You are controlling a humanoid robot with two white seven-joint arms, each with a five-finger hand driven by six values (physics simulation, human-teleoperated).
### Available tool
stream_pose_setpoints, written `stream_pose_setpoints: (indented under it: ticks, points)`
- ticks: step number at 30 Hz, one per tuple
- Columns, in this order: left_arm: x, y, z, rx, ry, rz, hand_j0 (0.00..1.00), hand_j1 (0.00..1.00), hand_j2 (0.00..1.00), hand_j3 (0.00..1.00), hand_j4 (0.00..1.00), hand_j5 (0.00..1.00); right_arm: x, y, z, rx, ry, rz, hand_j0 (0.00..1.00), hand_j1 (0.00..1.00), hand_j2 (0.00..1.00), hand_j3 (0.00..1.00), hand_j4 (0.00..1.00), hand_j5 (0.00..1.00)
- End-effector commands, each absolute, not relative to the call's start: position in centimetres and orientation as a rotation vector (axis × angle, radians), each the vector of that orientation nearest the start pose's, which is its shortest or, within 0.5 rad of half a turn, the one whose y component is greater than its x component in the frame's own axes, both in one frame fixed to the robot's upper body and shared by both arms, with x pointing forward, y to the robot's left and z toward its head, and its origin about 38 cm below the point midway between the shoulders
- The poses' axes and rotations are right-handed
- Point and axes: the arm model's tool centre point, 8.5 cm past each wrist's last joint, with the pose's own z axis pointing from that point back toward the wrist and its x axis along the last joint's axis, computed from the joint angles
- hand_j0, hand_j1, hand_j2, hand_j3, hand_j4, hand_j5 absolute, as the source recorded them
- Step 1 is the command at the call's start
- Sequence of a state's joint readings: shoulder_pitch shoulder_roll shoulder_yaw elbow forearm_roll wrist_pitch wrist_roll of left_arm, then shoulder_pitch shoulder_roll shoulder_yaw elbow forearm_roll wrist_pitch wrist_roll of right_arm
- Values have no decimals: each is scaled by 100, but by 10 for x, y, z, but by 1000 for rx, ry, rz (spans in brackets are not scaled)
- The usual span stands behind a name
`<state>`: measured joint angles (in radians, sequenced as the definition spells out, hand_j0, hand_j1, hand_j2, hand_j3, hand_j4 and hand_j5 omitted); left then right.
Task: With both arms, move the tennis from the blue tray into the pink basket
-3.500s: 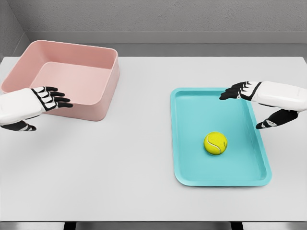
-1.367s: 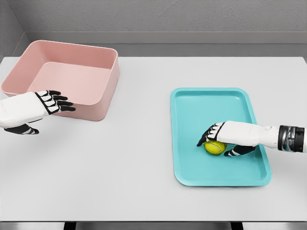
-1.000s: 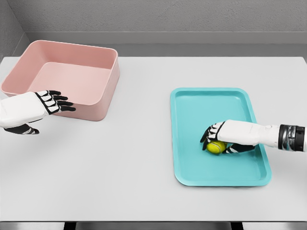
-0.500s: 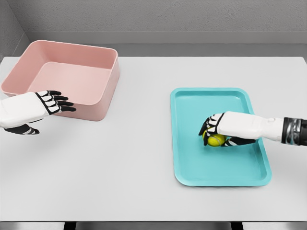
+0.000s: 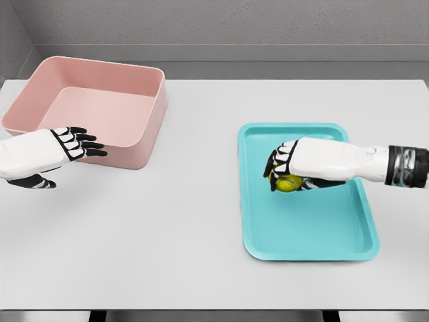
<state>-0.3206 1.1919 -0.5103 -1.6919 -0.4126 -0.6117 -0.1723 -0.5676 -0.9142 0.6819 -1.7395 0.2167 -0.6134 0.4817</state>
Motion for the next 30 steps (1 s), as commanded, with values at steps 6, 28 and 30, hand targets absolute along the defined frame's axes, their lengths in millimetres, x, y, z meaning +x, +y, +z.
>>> stream_pose_setpoints:
  ticks: [6,28,30]
  points:
    - [351,369,230,520,-1462,-2098,100,100,100,100,100,100,372,-208,231,53,2164,-2740,49,49,49,49,49,49]
    - [351,369,229,516,-1457,-2100,100,100,100,100,100,100,398,-70,194,-135,2025,-2688,49,49,49,49,49,49]
    - [351,369,229,516,-1457,-2100,100,100,100,100,100,100,403,-59,184,-152,2003,-2718,49,49,49,49,49,49]
